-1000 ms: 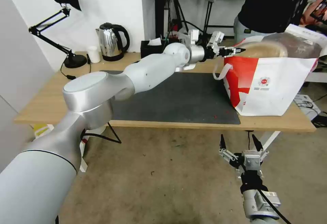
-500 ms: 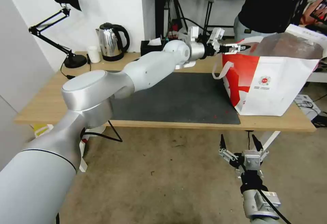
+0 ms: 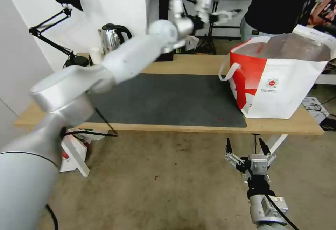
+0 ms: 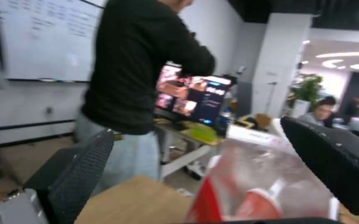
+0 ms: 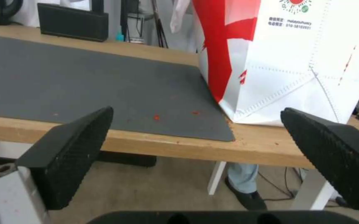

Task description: Pick up the trash from the table and place it into the takeout bag.

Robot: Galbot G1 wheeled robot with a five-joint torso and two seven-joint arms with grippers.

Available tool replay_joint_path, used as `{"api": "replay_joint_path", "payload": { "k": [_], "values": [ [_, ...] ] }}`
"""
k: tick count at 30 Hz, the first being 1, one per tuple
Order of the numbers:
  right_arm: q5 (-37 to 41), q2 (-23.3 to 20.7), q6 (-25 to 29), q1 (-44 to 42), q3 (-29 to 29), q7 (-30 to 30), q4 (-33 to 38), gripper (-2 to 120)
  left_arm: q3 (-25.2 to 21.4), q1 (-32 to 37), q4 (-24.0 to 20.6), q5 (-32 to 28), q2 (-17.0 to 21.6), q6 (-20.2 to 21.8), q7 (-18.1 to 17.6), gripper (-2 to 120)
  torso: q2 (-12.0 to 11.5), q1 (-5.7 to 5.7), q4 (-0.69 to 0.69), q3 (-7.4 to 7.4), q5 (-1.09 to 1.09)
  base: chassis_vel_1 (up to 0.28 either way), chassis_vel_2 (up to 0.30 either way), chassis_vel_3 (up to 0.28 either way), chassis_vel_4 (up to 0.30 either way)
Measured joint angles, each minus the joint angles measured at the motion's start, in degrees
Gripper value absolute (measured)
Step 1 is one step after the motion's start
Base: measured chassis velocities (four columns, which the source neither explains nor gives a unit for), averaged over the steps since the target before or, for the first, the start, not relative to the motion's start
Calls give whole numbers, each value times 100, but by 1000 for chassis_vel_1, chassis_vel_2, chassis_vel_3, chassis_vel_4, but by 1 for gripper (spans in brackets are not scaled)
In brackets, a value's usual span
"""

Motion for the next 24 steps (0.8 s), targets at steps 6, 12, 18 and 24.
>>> {"api": "replay_joint_path", "payload": {
  "k": [6, 12, 18, 24],
  "values": [
    [0, 0, 0, 0, 0, -1, 0, 100, -87, 83, -697, 6, 914, -225, -356, 100, 0, 0, 4, 0, -3, 0, 0, 0, 0],
    [0, 0, 0, 0, 0, 0, 0, 100, 46, 295, -1669, 152, 1943, -384, -683, 100, 0, 0, 3, 0, -3, 0, 0, 0, 0],
    [0, 0, 0, 0, 0, -1, 0, 100, -446, 903, -3004, 503, 3187, -477, -852, 100, 0, 0, 2, 0, -2, 0, 0, 0, 0],
    [0, 0, 0, 0, 0, 0, 0, 100, -1753, 2314, -4312, 1030, 4324, -520, -903, 100, 0, 0, 0, -1, 1, 0, 0, 0, 0]
  ]
}}
